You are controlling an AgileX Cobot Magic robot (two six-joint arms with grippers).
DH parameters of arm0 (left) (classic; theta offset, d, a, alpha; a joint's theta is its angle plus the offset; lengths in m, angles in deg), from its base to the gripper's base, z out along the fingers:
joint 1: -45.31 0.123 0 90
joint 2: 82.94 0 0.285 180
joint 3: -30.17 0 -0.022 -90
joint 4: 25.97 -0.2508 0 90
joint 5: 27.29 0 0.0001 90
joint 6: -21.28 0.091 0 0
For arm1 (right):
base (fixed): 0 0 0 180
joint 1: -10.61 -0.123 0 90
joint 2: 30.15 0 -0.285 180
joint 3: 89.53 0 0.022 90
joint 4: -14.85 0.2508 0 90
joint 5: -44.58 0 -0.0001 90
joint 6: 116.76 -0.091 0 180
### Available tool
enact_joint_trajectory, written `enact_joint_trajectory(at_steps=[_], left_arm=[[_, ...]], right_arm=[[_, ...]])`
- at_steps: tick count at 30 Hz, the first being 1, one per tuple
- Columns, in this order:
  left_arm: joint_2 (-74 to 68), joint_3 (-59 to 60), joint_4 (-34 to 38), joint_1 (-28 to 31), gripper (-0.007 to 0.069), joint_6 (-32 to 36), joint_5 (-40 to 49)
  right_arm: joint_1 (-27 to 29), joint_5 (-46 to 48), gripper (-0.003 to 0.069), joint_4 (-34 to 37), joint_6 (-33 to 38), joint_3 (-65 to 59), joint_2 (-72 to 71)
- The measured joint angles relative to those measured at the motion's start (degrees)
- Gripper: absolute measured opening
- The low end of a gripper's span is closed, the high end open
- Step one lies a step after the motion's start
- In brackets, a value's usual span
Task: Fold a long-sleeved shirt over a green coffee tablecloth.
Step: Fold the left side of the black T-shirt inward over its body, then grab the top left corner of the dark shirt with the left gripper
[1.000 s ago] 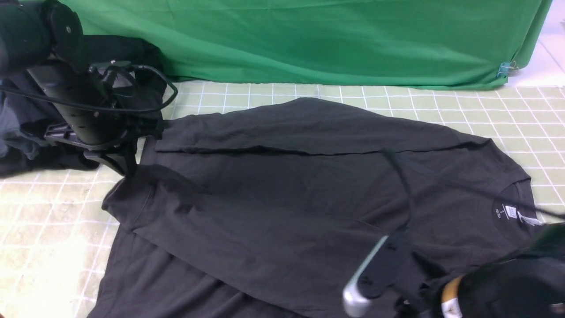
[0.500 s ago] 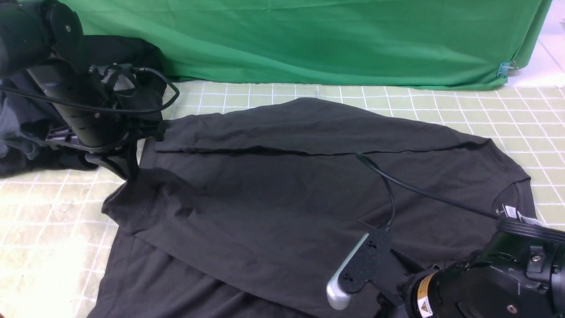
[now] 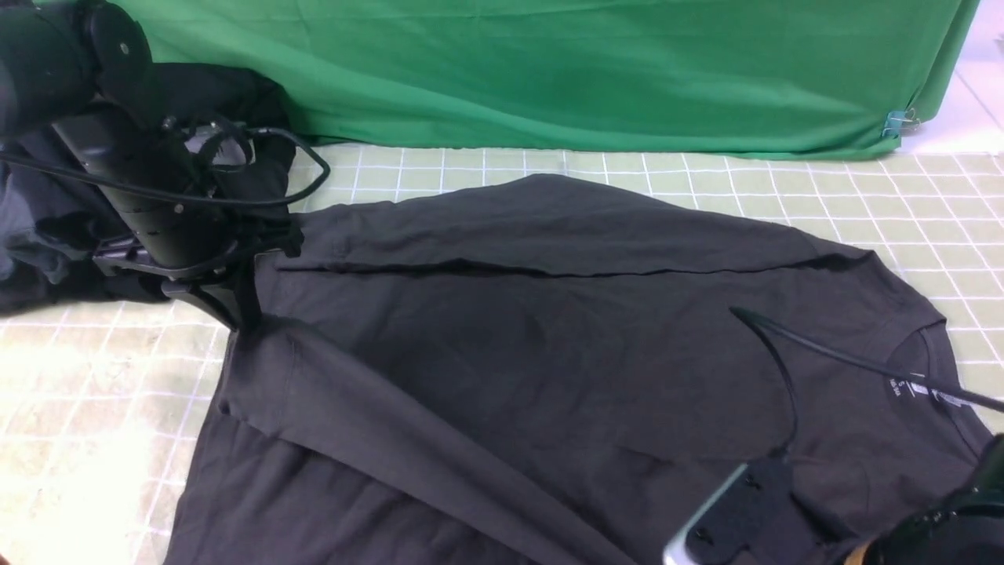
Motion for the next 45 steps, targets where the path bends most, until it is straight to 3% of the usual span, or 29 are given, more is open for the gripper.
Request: enact_joint_trajectory(at_steps=[10, 13, 16, 22, 25, 27, 32, 36, 40, 45], left_arm=[[-0.41, 0.46, 0.24, -0.36, 0.0011, 0.45, 0.82], [-0.88, 0.46, -0.21, -0.36, 0.0011, 0.84, -0.04], [-1.08, 0.46, -1.09, -0.25, 0.0012, 2.43, -1.19], [-1.08, 0.46, -1.09, -0.25, 0.0036, 4.61, -2.19], [-1.08, 0.46, -1.24, -0.25, 0.0078, 4.97, -1.94], [-1.08, 0.46, -3.79, -0.25, 0.0170, 4.37, -0.27], [-1.08, 0.46, -12.14, -0.15, 0.0381, -4.35, -0.07], [-1.08, -0.05, -10.20, -0.12, 0.0474, -4.91, -2.38], [-1.29, -2.31, -5.04, -0.12, 0.0483, -5.34, -8.76], [-5.38, -8.01, -2.98, -0.12, 0.0422, -5.34, -15.84]], right_arm=[[0.00, 1.84, 0.0029, 2.88, -2.31, -0.78, -0.12], [0.00, 3.45, 0.0111, 3.55, -3.02, -0.98, -0.12], [-0.05, 5.39, 0.0308, 3.95, -3.07, -1.18, -0.12], [-0.05, 6.63, 0.0478, 4.09, -3.09, -0.03, -0.30], [-0.05, 7.36, 0.0484, 4.14, -3.13, 1.41, -1.26], [-0.05, 7.79, 0.0484, 4.02, -3.52, 3.90, -3.56], [-0.05, 7.97, 0.0484, 3.53, -4.15, 8.93, -7.99], [-0.05, 8.02, 0.0484, 3.08, -4.16, 12.82, -10.34], [-0.05, 8.03, 0.0484, 1.54, -4.46, 16.16, -11.25], [-0.05, 7.82, 0.0484, 0.68, -4.57, 16.86, -11.25]])
